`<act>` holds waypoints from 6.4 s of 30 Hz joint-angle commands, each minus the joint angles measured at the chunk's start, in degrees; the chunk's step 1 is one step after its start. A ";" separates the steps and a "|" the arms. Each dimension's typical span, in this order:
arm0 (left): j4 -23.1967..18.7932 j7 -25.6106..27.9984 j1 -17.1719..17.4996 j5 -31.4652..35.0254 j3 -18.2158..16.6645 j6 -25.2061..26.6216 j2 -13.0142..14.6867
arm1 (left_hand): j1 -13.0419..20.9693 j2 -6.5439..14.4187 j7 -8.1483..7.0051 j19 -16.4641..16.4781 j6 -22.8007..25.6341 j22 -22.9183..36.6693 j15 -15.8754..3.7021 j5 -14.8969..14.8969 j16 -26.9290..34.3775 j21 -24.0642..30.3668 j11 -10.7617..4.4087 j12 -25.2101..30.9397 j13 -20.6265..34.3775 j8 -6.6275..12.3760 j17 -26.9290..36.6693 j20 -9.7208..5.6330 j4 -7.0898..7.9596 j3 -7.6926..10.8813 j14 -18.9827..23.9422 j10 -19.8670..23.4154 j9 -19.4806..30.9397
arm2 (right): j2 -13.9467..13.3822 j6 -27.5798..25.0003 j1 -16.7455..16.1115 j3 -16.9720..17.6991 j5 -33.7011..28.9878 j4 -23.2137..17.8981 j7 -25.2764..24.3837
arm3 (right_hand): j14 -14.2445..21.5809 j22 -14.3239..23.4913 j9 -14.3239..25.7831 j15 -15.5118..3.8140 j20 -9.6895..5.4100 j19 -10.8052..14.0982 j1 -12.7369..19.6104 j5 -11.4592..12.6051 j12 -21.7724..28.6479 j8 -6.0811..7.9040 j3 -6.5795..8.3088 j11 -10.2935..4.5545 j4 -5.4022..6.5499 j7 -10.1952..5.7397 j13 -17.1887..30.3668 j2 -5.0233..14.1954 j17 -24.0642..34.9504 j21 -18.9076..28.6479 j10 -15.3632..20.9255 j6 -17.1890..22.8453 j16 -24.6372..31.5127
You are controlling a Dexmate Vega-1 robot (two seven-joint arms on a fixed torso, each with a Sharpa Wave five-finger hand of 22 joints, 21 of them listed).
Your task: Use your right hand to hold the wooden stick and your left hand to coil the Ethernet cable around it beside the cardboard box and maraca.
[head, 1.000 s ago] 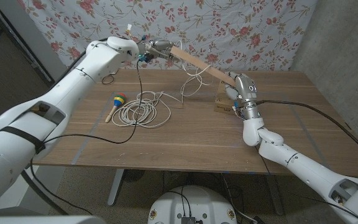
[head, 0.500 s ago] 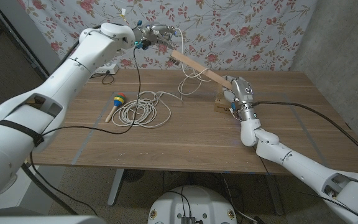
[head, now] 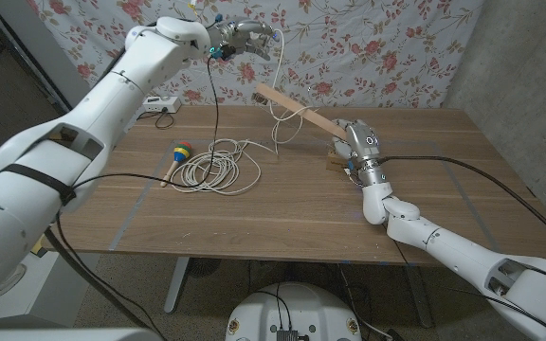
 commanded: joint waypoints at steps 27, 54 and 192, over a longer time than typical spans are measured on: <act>-13.15 -6.21 3.41 -3.65 -0.58 -5.42 0.24 | -0.67 0.34 1.04 0.36 2.34 0.07 -0.07 0.56 -0.55 0.49 -0.34 3.62 0.16 0.81 0.36 -0.08 0.04 0.80 0.45 -1.35 -0.52 | 3.02 -5.49 4.42 -3.62 2.39 2.42 6.83 | -0.19 0.28 -0.24 -5.56 -7.08 0.16 -5.41 0.37 0.39 1.05 -0.09 -0.38 -0.67 -0.53 0.93 5.93 0.11 0.57 0.44 0.66 0.12; -19.22 -9.31 10.40 -9.57 -0.62 -4.31 3.78 | -0.95 0.23 1.13 0.37 2.73 0.07 0.05 0.56 -0.83 0.72 -0.36 4.74 0.13 1.02 0.77 -0.11 -0.07 1.10 0.52 -1.72 -1.36 | 7.11 -10.09 4.34 3.77 14.43 1.60 5.84 | 1.09 0.33 -0.84 -5.54 -6.75 0.87 -4.91 0.05 0.66 1.26 0.12 -0.13 -1.17 0.13 0.91 6.14 0.12 1.77 1.00 1.00 0.33; -17.29 1.41 -0.91 -2.97 -1.24 8.56 5.02 | -1.53 -0.05 1.06 0.15 2.74 0.04 -0.02 0.69 -2.86 1.90 -0.49 5.01 0.14 2.25 0.86 0.03 -0.38 2.47 1.47 -1.84 -3.56 | 7.90 15.52 4.38 5.19 -13.47 11.67 -7.14 | -0.83 0.05 -1.37 -5.54 -7.24 -0.82 -5.94 0.15 -0.24 2.97 0.54 -0.45 -0.72 -0.74 -0.06 5.64 0.10 -0.63 0.53 0.03 0.00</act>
